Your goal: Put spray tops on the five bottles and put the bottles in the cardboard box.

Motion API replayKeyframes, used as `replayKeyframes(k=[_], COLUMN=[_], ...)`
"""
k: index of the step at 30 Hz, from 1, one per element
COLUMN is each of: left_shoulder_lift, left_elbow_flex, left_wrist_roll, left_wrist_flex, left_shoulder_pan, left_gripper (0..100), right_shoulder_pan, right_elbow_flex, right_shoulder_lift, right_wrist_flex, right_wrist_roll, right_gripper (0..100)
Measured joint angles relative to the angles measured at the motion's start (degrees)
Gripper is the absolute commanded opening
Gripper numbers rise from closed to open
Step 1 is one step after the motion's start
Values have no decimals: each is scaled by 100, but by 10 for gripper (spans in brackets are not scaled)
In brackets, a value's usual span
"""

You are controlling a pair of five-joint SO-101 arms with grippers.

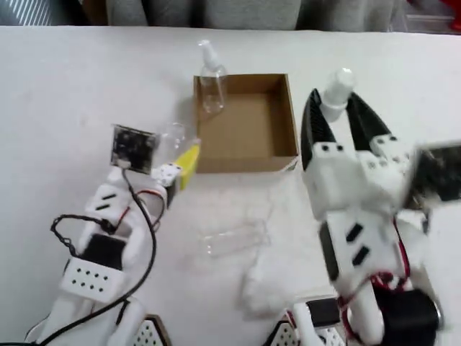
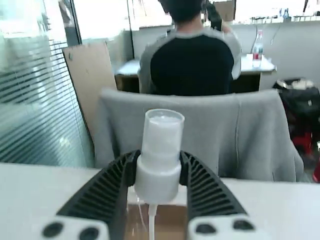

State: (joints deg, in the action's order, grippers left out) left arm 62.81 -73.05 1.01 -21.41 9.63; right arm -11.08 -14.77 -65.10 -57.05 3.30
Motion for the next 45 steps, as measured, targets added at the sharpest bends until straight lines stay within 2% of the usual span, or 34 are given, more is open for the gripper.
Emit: replayKeyframes(k=[7, 12, 15, 20, 24, 30, 37, 45], left_shoulder_lift=[0, 0, 0, 158, 853, 1741, 1829, 1829], left_elbow_flex=[0, 26, 26, 26, -246, -818, -1310, -1407], left_wrist_roll=[0, 0, 0, 0, 0, 0, 0, 0], left_wrist_flex=[53, 79, 97, 105, 105, 105, 404, 492], left_shoulder_pan=[1407, 2233, 2549, 2620, 2620, 2620, 2620, 2611], left_gripper=[185, 185, 185, 185, 185, 185, 185, 185], right_shoulder_pan=[0, 9, 246, 545, 703, 703, 290, -246], right_elbow_flex=[44, 44, 44, 44, 18, -167, -229, -229], right_shoulder_lift=[0, 202, 343, 791, 1011, 976, 651, 352], right_wrist_flex=[659, 985, 1152, 1240, 1240, 1240, 1099, 211], right_wrist_roll=[9, 9, 9, 70, 510, 607, 624, 624], right_gripper=[18, 18, 18, 18, 18, 18, 18, 18])
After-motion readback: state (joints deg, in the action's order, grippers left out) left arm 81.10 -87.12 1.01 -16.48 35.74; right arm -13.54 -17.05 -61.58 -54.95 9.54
